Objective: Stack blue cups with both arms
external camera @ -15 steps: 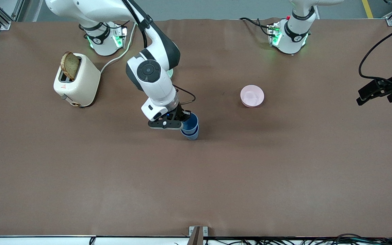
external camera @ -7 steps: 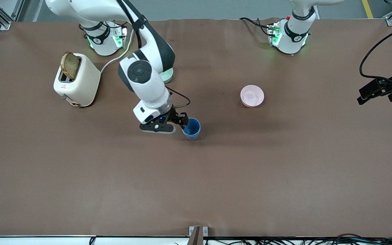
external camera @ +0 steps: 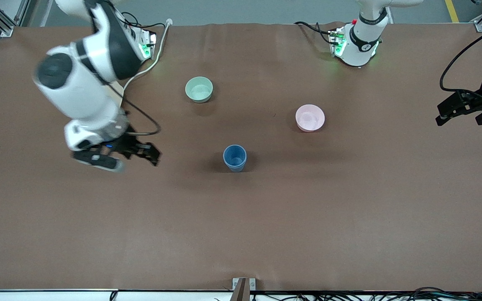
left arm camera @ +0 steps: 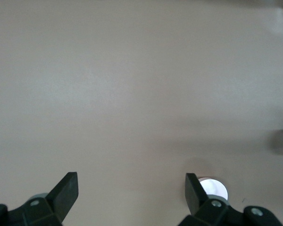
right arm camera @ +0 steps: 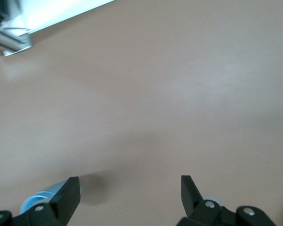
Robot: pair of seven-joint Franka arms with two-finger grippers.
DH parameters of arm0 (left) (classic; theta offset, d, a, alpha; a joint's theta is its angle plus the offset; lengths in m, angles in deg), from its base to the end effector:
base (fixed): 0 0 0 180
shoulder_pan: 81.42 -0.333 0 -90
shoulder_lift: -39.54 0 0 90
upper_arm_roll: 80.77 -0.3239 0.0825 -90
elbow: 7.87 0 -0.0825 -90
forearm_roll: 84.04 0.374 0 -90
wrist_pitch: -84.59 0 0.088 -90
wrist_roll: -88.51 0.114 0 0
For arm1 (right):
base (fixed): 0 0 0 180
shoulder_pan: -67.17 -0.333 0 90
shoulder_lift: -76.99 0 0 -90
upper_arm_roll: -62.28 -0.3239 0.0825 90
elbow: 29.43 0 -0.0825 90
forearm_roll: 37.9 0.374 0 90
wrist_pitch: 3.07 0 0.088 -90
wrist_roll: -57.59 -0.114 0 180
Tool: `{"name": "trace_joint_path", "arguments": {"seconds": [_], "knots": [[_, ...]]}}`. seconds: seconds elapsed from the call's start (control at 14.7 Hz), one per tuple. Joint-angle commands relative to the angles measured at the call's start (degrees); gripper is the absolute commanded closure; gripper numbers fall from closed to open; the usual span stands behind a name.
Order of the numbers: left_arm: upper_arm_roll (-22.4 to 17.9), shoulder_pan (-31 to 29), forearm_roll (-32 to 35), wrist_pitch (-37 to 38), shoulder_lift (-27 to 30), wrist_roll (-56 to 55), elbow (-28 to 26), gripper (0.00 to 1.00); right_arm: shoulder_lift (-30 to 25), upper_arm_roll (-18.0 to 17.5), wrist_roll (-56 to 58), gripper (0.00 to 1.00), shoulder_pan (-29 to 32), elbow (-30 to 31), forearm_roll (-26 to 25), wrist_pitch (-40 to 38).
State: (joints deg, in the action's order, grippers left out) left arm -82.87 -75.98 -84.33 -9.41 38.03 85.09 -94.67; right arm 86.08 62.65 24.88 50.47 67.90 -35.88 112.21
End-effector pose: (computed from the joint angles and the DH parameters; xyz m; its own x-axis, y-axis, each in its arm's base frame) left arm 0.5603 -0.0336 0.6434 0.9951 0.0019 0.0987 0.0009 -0.9999 0.0100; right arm 0.5935 0.1765 0.5142 0.9480 -0.2980 0.1117 -0.2861 -0.9518 -0.1107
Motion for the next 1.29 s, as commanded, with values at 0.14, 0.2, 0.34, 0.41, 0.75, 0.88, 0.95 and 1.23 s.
{"name": "trace_joint_path", "arguments": {"seconds": [0.14, 0.2, 0.34, 0.41, 0.75, 0.88, 0.95, 1.23], "knots": [[-0.5, 0.7, 0.6, 2.7, 0.9, 0.2, 0.3, 0.0, -7.5, -1.3, 11.1, 0.05, 10.4, 3.0, -1.1, -7.8], [-0.4, 0.8, 0.6, 3.3, 1.4, 0.2, 0.3, 0.0, -8.5, -1.3, 14.3, 0.05, 12.9, 2.2, -1.1, -10.0], [-0.4, 0.8, 0.6, 3.5, 1.7, 0.2, -0.1, 0.0, -8.7, -1.3, 18.8, 0.05, 16.0, -1.0, -1.1, -15.3], [-0.4, 0.7, 0.6, 3.5, 1.6, 0.2, 0.0, 0.0, -8.7, -1.3, 19.9, 0.05, 17.4, -3.1, -1.0, -18.1], [-0.4, 0.8, 0.6, 3.7, 1.7, 0.2, -0.3, 0.0, -9.4, -1.3, 26.0, 0.05, 20.1, -9.9, -0.2, -28.2], [-0.4, 0.7, 0.6, 3.7, 1.6, 0.2, -0.3, 0.0, -12.1, -1.5, 27.3, 0.05, 20.0, -9.5, -0.2, -31.1], [-0.4, 0.7, 0.5, 3.7, 1.7, 0.2, -0.4, 0.0, -13.0, -1.5, 28.4, 0.05, 20.0, -9.3, -0.2, -32.4], [-0.4, 0.8, 0.4, 3.7, 1.6, 0.0, -0.2, 0.0, -13.8, -1.4, 35.2, 0.05, 20.0, -9.6, -0.2, -34.8]]}}
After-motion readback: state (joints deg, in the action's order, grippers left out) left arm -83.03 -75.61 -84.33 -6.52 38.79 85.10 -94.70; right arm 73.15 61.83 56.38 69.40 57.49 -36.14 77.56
